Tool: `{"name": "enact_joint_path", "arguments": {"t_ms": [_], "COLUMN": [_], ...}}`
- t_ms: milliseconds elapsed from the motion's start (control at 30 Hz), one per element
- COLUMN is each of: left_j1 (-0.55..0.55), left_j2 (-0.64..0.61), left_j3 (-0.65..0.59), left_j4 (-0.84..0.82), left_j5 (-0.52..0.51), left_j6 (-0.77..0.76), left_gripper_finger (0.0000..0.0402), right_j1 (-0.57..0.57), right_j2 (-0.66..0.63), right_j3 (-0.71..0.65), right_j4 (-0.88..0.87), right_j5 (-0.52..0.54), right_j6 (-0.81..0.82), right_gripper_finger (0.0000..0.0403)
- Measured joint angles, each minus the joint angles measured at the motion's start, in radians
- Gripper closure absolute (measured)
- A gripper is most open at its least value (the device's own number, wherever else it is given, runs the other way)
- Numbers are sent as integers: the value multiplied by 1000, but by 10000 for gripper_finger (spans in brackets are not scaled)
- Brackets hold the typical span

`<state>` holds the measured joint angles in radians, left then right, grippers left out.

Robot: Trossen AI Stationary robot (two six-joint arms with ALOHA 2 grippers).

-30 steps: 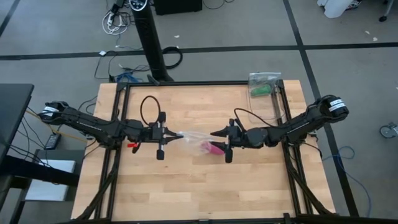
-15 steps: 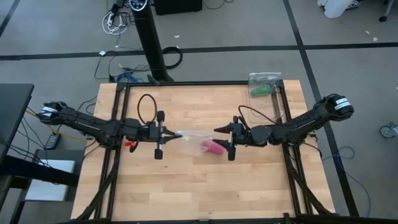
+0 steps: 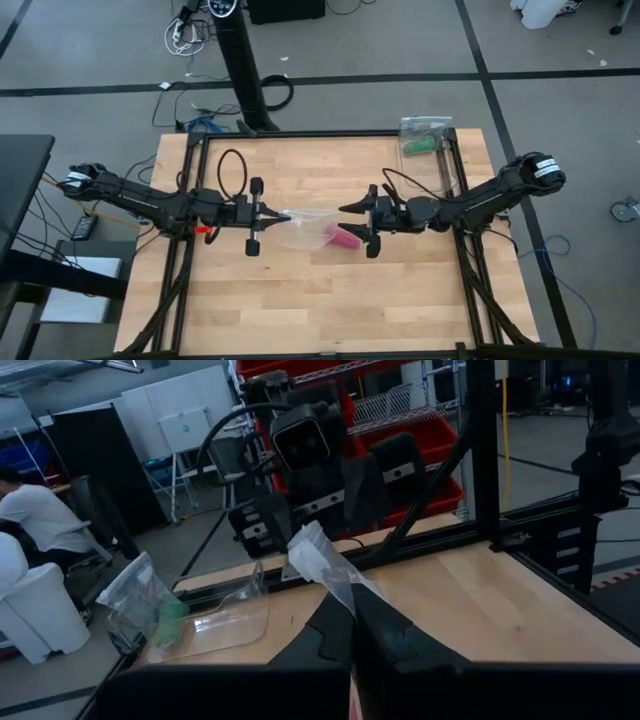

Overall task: Roll bandage
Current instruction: Prepare the transparent zip bag

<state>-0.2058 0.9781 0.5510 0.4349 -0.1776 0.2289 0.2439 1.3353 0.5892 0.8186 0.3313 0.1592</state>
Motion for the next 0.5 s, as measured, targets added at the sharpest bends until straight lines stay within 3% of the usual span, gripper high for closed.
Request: {"name": "enact_joint_path", "arguments": {"t_ms": [433, 500], "left_j1": [4, 5], "left_j2": [0, 0], "left_j3": [0, 0], "left_j4": [7, 7], "left_j5": [-15, -19], "left_j6": [-22, -39], "left_gripper_finger": [398, 398], "right_j1": [-18, -18], "right_j2": [38, 39], "right_j3": [0, 0], "right_j4": [79, 80], "right_j5": [-21, -21], "right_j6": [-44, -62], "right_gripper_finger": [385, 395]}}
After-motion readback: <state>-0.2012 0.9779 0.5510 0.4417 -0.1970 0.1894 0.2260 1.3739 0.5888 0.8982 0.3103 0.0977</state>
